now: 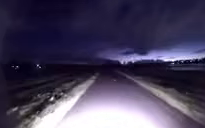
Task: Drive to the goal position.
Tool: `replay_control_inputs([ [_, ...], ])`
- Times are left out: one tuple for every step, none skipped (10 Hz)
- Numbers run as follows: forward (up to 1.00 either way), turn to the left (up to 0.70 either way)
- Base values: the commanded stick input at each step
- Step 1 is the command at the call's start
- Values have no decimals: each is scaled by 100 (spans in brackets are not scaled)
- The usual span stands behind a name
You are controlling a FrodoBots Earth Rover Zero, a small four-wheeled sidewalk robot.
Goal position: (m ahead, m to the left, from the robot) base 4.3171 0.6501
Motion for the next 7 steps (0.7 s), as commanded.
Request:
replay_control_inputs([
  [70,-35],
  [70,-35],
  [70,-35],
  [70,-35],
  [70,-23],
  [70,-11],
  [70,0],
])
